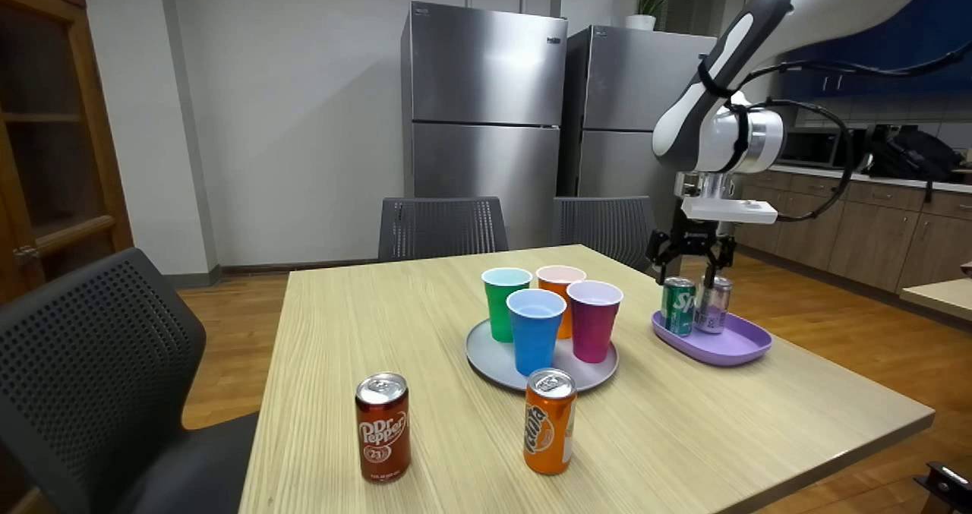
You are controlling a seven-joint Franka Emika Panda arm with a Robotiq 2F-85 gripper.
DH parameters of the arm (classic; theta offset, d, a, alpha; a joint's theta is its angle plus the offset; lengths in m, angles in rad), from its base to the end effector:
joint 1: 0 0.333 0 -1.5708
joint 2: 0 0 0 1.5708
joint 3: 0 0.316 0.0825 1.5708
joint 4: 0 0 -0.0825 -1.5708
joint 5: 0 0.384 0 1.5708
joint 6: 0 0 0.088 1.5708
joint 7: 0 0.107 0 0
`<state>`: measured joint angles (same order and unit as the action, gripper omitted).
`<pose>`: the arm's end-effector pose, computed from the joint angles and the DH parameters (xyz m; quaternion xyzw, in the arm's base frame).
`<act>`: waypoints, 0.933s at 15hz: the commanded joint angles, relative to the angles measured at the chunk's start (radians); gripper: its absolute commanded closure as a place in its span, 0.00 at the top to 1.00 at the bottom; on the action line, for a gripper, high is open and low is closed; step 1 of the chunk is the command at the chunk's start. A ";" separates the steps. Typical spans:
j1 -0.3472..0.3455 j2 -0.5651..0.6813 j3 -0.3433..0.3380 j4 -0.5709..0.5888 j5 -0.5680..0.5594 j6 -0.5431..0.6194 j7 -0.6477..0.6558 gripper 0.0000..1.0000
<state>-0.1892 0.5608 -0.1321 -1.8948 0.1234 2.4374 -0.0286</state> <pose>0.6006 -0.1956 0.2060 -0.9831 0.1828 0.0046 0.0054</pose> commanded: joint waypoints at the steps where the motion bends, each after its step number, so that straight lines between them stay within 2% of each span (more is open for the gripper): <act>1: -0.001 -0.059 0.004 -0.022 -0.003 -0.006 0.025 1.00; 8: 0.036 -0.181 -0.007 -0.049 -0.058 -0.024 0.034 1.00; 14: 0.102 -0.285 0.017 -0.049 -0.144 -0.067 0.022 1.00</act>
<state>-0.1195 0.3525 -0.1285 -1.9123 0.0310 2.4139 -0.0256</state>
